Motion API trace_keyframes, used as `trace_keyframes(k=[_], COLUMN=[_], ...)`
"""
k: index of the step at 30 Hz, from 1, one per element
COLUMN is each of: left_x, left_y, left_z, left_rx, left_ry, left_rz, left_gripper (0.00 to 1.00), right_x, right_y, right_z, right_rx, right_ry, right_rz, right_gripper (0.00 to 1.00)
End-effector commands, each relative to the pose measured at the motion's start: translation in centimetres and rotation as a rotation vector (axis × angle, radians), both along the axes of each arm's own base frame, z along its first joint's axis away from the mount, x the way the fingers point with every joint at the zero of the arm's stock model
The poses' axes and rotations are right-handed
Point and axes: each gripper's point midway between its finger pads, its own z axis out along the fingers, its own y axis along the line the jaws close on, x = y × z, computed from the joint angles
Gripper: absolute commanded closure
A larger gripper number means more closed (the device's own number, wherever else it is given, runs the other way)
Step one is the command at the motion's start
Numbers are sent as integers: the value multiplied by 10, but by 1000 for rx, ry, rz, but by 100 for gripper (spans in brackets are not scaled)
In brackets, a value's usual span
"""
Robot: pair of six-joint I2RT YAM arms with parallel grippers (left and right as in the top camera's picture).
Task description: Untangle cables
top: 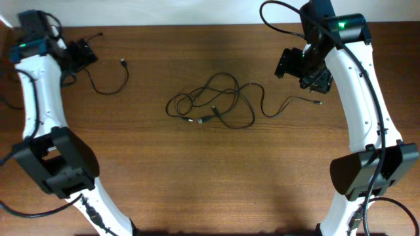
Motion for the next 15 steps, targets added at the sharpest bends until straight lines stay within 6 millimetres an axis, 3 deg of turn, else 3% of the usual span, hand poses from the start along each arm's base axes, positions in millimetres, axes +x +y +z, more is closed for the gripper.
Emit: trace_keyframes(k=[1,6,11,15], left_x=[-3,-1,20,46], left_y=[20,34,41,53], left_z=[-5,-25,-72,-79], left_rx=[128,44,-60,15], left_ry=[-2,-56,-67,-140], left_rz=[183,365,345,253], left_gripper=[1,1,1,0], right_x=[-1,0,5,5], right_y=[3,9,15,15], right_z=[-4,-3,-2,-2], right_rx=[0,1,5,6], right_ry=[10,2,-21,-21], right_rz=[5,20,32,32], right_gripper=[11,11,7,7])
